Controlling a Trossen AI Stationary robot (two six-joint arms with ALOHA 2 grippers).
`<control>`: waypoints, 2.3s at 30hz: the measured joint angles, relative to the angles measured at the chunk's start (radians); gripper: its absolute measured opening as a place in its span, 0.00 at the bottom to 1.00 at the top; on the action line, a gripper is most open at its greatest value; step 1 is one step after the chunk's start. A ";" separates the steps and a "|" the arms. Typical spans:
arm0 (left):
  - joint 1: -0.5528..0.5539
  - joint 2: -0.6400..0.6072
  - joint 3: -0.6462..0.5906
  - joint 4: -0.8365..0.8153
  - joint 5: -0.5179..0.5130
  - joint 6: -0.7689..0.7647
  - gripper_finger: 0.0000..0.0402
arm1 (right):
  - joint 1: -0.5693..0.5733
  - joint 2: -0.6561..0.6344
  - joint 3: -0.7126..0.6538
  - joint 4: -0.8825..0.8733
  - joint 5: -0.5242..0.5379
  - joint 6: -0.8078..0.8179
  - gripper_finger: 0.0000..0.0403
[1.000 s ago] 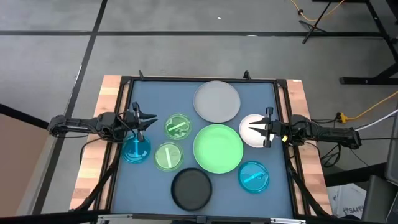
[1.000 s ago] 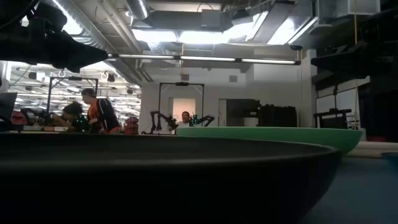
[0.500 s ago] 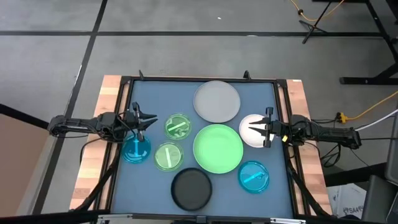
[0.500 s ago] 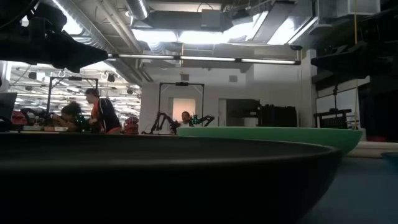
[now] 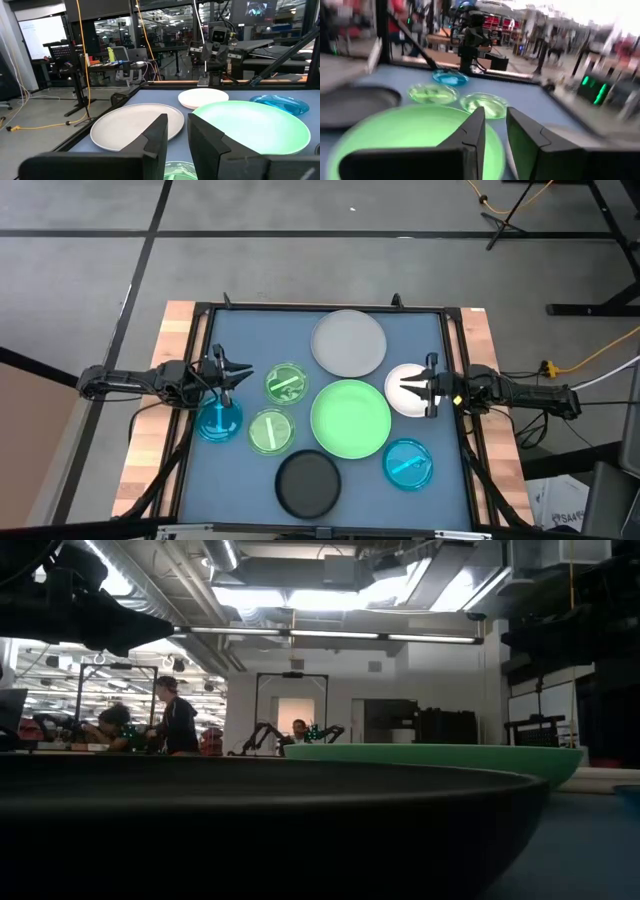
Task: Stack plastic plates
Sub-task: Stack the large green plate on the large gray plate
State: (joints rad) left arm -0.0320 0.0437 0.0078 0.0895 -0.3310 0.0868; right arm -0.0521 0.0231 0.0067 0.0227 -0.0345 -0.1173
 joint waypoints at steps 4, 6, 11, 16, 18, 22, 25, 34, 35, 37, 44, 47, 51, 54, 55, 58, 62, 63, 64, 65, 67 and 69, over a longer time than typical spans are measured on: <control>0.000 0.000 0.000 0.000 0.000 0.000 0.17 | 0.000 0.000 0.000 0.016 0.001 0.202 0.18; 0.000 0.000 0.000 0.000 0.000 0.000 0.17 | 0.000 0.000 0.000 0.036 0.005 0.252 0.18; 0.000 0.000 0.000 0.000 0.000 0.000 0.17 | 0.000 0.000 0.000 0.071 0.049 0.332 0.18; 0.000 0.000 0.000 0.000 0.000 0.000 0.17 | 0.000 0.000 0.000 0.094 0.061 0.413 0.20; 0.000 0.000 0.000 0.000 0.000 0.000 0.17 | 0.000 0.000 0.000 0.094 0.061 0.457 0.23; 0.000 0.000 0.000 0.000 0.000 0.000 0.17 | 0.000 0.000 0.000 0.095 0.061 0.525 0.34; 0.000 0.000 0.000 0.000 0.000 0.000 0.17 | 0.000 0.000 0.000 0.095 0.077 0.536 0.42; 0.000 0.000 0.000 0.000 0.000 0.000 0.17 | 0.000 0.001 0.000 0.221 0.132 0.536 0.50; 0.000 0.000 0.000 0.000 0.000 0.000 0.17 | 0.000 0.001 0.000 0.247 0.132 0.536 0.49; 0.000 0.000 0.000 0.000 0.000 0.000 0.17 | 0.000 0.001 0.006 0.264 0.132 0.536 0.49; 0.000 0.000 0.000 0.000 0.000 0.000 0.17 | 0.000 0.103 0.076 0.265 0.173 0.533 0.49; 0.000 0.000 0.000 0.000 0.000 0.000 0.17 | 0.000 0.192 0.111 0.264 0.193 0.532 0.49; 0.000 0.000 0.000 0.000 0.000 0.000 0.17 | 0.000 0.328 0.163 0.253 0.220 0.532 0.49; 0.000 0.000 0.000 0.000 0.000 0.000 0.17 | 0.000 0.427 0.218 0.208 0.240 0.532 0.49; 0.000 0.000 0.000 0.000 0.000 0.000 0.17 | 0.000 0.459 0.240 0.183 0.250 0.532 0.49; 0.000 0.000 0.000 0.000 0.000 0.000 0.17 | 0.000 0.552 0.310 0.089 0.271 0.540 0.48; 0.000 0.000 0.000 0.000 0.000 0.000 0.17 | 0.000 0.689 0.410 -0.041 0.275 0.582 0.48; 0.000 0.000 0.000 0.000 0.000 0.000 0.17 | 0.000 0.722 0.435 -0.074 0.275 0.587 0.48; 0.000 0.000 0.000 0.000 0.000 0.000 0.17 | 0.000 0.755 0.460 -0.103 0.275 0.589 0.48; 0.000 0.000 0.000 0.000 0.000 0.000 0.17 | 0.000 0.785 0.484 -0.133 0.274 0.589 0.48; 0.000 0.000 0.000 0.000 0.000 0.000 0.17 | 0.000 0.847 0.529 -0.201 0.275 0.590 0.48; 0.000 0.000 0.000 0.000 0.000 0.000 0.17 | -0.001 0.913 0.573 -0.245 0.274 0.590 0.48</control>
State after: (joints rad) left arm -0.0322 0.0441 0.0078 0.0898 -0.3313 0.0864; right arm -0.0528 0.9357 0.5793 -0.2226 0.2397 0.4728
